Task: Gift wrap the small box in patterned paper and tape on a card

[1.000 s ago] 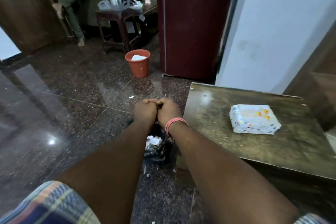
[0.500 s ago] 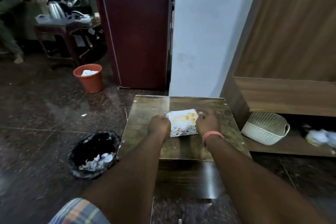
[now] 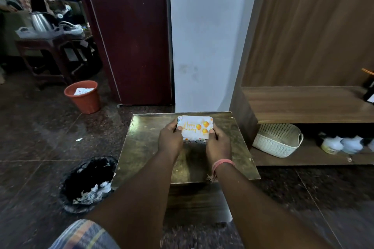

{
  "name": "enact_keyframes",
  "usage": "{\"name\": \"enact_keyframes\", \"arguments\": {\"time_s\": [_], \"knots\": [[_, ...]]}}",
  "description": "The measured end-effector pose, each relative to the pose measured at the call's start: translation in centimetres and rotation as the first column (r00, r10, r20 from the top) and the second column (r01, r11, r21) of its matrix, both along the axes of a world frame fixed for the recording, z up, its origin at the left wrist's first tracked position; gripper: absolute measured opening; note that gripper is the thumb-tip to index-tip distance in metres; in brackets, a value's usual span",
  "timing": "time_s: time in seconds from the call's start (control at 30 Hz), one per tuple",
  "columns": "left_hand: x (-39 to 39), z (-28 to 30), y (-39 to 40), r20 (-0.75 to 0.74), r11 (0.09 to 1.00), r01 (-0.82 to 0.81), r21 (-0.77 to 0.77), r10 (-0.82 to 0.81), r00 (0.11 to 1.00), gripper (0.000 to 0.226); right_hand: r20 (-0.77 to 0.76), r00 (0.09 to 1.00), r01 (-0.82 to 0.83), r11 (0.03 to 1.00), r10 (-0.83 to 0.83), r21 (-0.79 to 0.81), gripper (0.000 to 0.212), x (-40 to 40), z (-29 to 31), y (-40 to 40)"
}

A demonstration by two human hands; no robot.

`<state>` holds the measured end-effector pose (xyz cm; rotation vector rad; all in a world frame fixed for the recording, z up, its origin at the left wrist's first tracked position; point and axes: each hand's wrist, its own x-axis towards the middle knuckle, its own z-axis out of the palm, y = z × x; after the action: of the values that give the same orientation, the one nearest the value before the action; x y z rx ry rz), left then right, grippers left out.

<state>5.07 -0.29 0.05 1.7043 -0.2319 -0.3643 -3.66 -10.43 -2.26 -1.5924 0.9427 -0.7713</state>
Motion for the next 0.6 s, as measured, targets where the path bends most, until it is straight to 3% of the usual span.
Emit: {"name": "enact_keyframes", "arguments": {"time_s": [0.27,0.6], "knots": [[0.8,-1.2,1.2,-0.034,0.991,-0.077,0.105,0.081,0.996,0.034,-0.119,0.978,-0.165,0.985,0.170,0.055,0.034,1.2,-0.1,0.2],[1.4,-2.4,2.5,-0.039,0.973,0.009,0.230,0.000,0.999,0.034,-0.233,0.964,-0.122,0.991,0.131,0.054,0.036,3.2,-1.6,0.8]]}}
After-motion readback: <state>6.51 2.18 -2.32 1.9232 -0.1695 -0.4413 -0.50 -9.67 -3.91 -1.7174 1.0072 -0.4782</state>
